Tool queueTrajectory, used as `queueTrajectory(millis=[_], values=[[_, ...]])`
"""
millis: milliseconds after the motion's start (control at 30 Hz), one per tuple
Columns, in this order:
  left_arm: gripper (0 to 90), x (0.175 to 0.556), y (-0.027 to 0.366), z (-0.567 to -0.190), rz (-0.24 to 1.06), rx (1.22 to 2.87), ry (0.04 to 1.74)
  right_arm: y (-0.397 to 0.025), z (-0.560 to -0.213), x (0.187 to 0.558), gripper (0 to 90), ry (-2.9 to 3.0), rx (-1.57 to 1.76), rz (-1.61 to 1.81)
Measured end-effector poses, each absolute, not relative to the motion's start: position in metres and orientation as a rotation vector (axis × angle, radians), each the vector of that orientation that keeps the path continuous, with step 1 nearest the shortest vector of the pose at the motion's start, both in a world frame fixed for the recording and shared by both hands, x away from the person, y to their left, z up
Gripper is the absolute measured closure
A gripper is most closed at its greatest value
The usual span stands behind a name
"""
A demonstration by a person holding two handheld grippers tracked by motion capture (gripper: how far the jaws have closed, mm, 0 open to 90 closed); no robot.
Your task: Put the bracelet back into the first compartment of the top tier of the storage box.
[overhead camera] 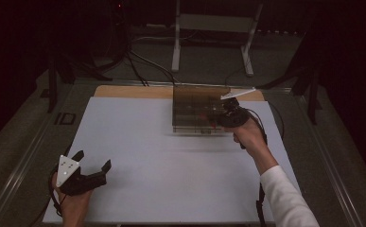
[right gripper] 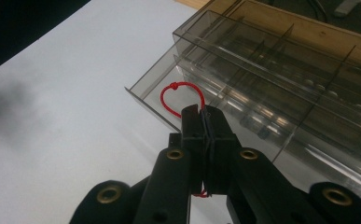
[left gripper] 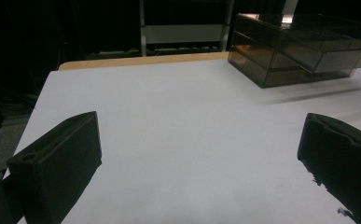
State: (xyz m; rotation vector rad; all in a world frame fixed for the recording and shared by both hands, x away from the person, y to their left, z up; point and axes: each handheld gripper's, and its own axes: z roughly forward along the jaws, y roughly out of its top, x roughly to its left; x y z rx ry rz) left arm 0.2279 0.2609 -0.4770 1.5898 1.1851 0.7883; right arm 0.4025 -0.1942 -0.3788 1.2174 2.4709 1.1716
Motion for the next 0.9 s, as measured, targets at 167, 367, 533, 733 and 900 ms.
queueTrajectory(millis=[167,367,533,733,900], values=[[1.1,0.228,0.261,-0.477,0.788,1.59,1.186,-0.19,-0.379,0.406,89.2,2.474,1.211,1.175],[1.1,0.228,0.261,-0.477,0.788,1.591,1.188,-0.185,-0.382,0.41,89.2,2.48,1.217,1.169],[1.1,0.228,0.261,-0.477,0.788,1.591,1.187,-0.182,-0.383,0.413,89.2,2.477,1.226,1.171],[1.1,0.228,0.261,-0.477,0.788,1.593,1.188,-0.178,-0.382,0.417,89.2,2.473,1.231,1.174],[1.1,0.228,0.261,-0.477,0.788,1.591,1.189,-0.175,-0.381,0.421,89.3,2.465,1.235,1.181]])
